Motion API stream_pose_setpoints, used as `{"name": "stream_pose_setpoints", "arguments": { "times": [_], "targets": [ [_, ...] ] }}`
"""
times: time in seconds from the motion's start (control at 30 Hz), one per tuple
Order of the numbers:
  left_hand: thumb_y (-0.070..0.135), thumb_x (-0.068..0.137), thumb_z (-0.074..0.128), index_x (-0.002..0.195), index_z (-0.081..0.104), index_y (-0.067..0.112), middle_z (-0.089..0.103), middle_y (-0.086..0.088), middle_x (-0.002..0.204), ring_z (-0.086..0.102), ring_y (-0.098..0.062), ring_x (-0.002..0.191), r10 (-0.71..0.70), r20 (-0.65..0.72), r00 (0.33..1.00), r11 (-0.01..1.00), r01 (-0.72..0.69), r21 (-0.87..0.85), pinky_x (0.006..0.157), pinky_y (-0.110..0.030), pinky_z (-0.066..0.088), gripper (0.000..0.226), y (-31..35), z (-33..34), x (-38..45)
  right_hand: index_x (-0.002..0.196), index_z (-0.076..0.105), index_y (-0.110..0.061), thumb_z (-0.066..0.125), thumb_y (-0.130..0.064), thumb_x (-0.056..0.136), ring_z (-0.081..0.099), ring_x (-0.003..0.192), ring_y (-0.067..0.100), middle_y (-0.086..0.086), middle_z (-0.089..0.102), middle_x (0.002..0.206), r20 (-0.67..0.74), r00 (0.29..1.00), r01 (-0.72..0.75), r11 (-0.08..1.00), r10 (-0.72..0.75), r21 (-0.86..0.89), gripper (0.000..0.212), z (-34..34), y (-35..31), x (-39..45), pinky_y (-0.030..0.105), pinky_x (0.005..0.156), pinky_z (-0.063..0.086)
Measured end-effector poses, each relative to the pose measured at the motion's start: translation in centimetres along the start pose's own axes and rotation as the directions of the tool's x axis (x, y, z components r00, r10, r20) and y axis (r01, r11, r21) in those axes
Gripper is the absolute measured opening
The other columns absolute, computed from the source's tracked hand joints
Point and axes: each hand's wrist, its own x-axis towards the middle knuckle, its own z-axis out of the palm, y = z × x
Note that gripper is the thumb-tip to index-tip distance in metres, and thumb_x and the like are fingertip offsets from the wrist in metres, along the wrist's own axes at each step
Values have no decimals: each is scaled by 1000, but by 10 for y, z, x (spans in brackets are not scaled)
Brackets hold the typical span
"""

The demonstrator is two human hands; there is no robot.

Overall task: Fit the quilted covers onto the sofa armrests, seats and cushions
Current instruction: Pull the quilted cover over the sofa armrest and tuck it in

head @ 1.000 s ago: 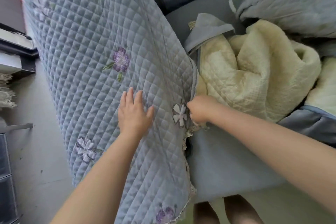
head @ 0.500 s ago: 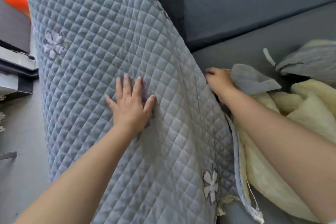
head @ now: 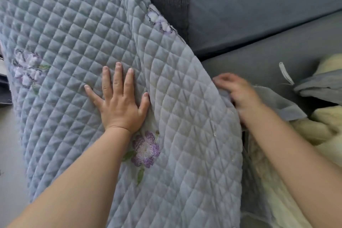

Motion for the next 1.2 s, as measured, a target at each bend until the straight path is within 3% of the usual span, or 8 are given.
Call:
{"name": "stream_pose_setpoints", "arguments": {
  "times": [0.1, 0.17, 0.3, 0.57, 0.7, 0.83, 1.0, 1.2],
  "targets": [
    [60, 71, 6, 146, 18, 20, 2, -1, 157, -6, -24, 144, -2, 1, 1000, 1000, 2, 9, 106, -60, -13, 86, 1, -2, 1, 74, 50, -26, 54, -2, 83, 52, 55, -14, -27, 59, 53, -551, 688, 436, 876, -473, -208, 25, -47, -6, -9, 3, 60, 39],
    [60, 71, 7, 146, 20, 19, 4, -2, 157, -5, -25, 144, -7, -4, 1000, 1000, 7, 13, 106, -60, -13, 86, 3, -2, 1, 87, 57, -19, 42, 3, 80, 55, 73, -6, -18, 62, 77, -455, 557, 447, 712, -695, -541, 28, -59, 5, -26, 4, 75, 37],
    [60, 71, 8, 145, 21, 18, 5, -4, 157, -5, -27, 144, -17, -14, 1000, 999, 18, 28, 106, -62, -11, 86, 6, -2, -1, 120, 52, 6, 43, 9, 76, 43, 112, 29, 31, 47, 118, -171, 780, 228, 528, -602, -818, 45, -49, 26, -24, 23, 96, 28],
    [60, 72, 11, 144, 24, 18, 7, -5, 156, -3, -28, 144, -18, -34, 999, 1000, 18, 10, 107, -61, -11, 85, 6, 0, -2, 142, 23, -10, 54, -59, 80, 14, 139, 35, 23, 17, 149, 0, 961, 122, 422, -278, -898, 85, 19, 16, 19, 45, 112, 19],
    [59, 72, 11, 144, 25, 18, 7, -5, 156, -3, -28, 143, -11, -41, 999, 1000, 11, -12, 106, -59, -14, 84, 7, 2, 0, 146, 9, -16, 58, -60, 76, 36, 131, 31, 14, 34, 145, 26, 999, 36, 517, -26, -856, 97, 28, 20, 61, 40, 106, 34],
    [55, 76, 17, 142, 29, 16, 14, -9, 155, 3, -31, 142, 11, -71, 997, 999, -14, -39, 104, -61, -12, 78, 4, 5, 3, 144, 24, -27, 48, -39, 90, 44, 127, 26, 5, 43, 142, 276, 960, 203, 582, 39, -787, 60, 58, 40, 70, 33, 104, 36],
    [50, 80, 31, 134, 29, 16, 30, -17, 148, 9, -31, 134, 61, -169, 984, 995, -73, -68, 99, -66, -3, 63, -2, 16, 5, 135, 38, -17, 32, -16, 98, 57, 108, 32, 15, 57, 123, 264, 956, 267, 10, -124, -964, 37, 70, 47, 74, 35, 80, 45],
    [48, 79, 34, 130, 30, 16, 32, -15, 144, 14, -28, 130, 103, -267, 958, 991, -120, -51, 94, -66, 3, 60, -5, 21, 6, 134, 34, -3, 28, -10, 99, 53, 117, 30, 15, 52, 130, 198, 980, 197, -45, -15, -979, 37, 94, 46, 88, 38, 93, 42]
  ]
}}
